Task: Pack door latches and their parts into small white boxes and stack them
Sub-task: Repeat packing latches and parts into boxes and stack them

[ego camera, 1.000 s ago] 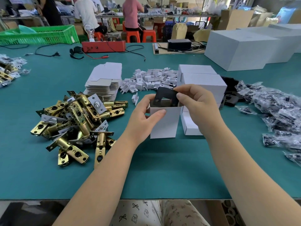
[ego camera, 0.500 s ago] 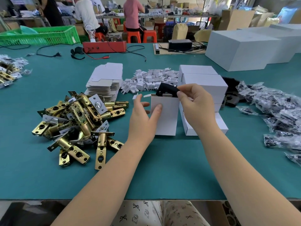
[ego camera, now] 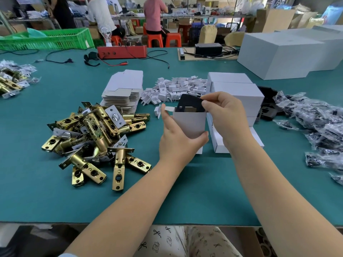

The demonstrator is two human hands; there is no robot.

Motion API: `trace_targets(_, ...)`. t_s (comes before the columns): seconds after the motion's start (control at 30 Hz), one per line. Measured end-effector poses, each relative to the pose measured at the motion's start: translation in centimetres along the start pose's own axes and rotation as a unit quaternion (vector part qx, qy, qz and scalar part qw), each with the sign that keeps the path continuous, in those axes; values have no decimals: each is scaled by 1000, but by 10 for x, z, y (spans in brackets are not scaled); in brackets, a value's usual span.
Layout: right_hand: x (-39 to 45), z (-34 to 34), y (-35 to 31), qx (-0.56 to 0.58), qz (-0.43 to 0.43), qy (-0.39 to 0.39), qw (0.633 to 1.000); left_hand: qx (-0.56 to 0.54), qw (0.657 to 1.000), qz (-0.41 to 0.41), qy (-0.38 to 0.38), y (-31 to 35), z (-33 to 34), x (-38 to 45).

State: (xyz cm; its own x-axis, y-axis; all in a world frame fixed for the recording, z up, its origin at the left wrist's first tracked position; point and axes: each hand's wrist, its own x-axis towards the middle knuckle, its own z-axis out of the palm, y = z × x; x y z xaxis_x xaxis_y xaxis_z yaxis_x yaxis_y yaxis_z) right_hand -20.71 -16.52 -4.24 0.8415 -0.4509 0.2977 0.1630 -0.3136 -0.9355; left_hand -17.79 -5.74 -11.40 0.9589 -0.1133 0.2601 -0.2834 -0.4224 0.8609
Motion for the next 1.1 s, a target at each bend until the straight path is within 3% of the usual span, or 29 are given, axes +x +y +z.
trace_targets(0.13, -5, 1, -3, -163, -51, -46, 984, -17, 1000, 7, -17, -5, -4, 3)
trace_targets(0.27, -13, 2, 2, -253, -147, -35, 956, -32, 999, 11, -23, -6, -4, 4)
trace_targets(0.47, -14, -9, 16, -240, -176, -18, 955, -133, 990, 21, -52, -10, -11, 7)
trace_targets(0.53, -17, -17, 21, -193, -197, 28, 961, -195, 977, -3, -85, -12, -18, 15)
trace_targets(0.63, -23, -36, 33, -118, -227, 182, 950, -283, 948, -40, -143, -15, -25, 22)
trace_targets(0.73, -8, -68, 44, 40, -119, 329, 936, -328, 927, -35, -177, -14, -23, 21)
trace_targets(0.8, 12, -98, 58, 31, -20, 367, 930, -350, 917, -24, -191, -12, -21, 18)
trace_targets(0.87, 31, -129, 82, -142, 99, 296, 939, -353, 913, -18, -206, -13, -20, 18)
trace_targets(0.93, 38, -147, 104, -330, 193, 184, 906, -345, 911, -18, -225, -12, -21, 16)
trace_targets(1.1, 34, -138, 122, -511, 217, 93, 827, -321, 917, -19, -236, -11, -21, 13)
